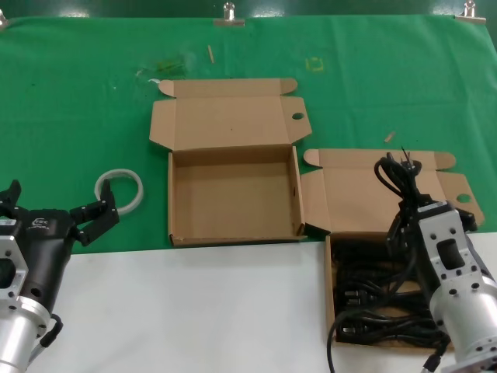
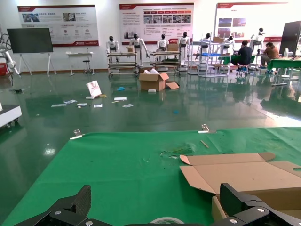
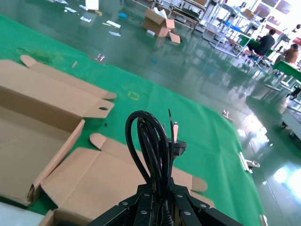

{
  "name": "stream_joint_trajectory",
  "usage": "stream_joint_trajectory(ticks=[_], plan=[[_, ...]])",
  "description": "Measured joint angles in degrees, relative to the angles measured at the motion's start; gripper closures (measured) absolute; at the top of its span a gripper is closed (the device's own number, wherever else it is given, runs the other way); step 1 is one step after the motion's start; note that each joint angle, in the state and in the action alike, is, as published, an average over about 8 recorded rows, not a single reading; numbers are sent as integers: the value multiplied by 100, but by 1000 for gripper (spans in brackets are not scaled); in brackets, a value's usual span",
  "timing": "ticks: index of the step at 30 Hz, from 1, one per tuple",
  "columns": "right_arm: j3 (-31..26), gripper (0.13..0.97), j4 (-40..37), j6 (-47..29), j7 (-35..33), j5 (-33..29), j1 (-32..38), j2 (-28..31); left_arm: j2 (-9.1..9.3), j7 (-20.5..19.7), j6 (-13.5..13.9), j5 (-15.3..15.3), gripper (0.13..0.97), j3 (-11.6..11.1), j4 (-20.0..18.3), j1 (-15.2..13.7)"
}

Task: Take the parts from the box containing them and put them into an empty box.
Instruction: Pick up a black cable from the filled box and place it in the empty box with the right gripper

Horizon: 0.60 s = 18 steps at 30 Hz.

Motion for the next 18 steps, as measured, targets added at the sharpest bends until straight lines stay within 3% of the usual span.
stream_joint_trajectory(ticks=[8, 18], plan=[[-522, 922, -319, -110, 56, 0, 765, 0, 0, 0, 0, 0, 132, 0, 0, 0], [-1849, 922, -1860, -875, 790, 0, 2182, 5, 0, 0, 0, 0, 132, 0, 0, 0]])
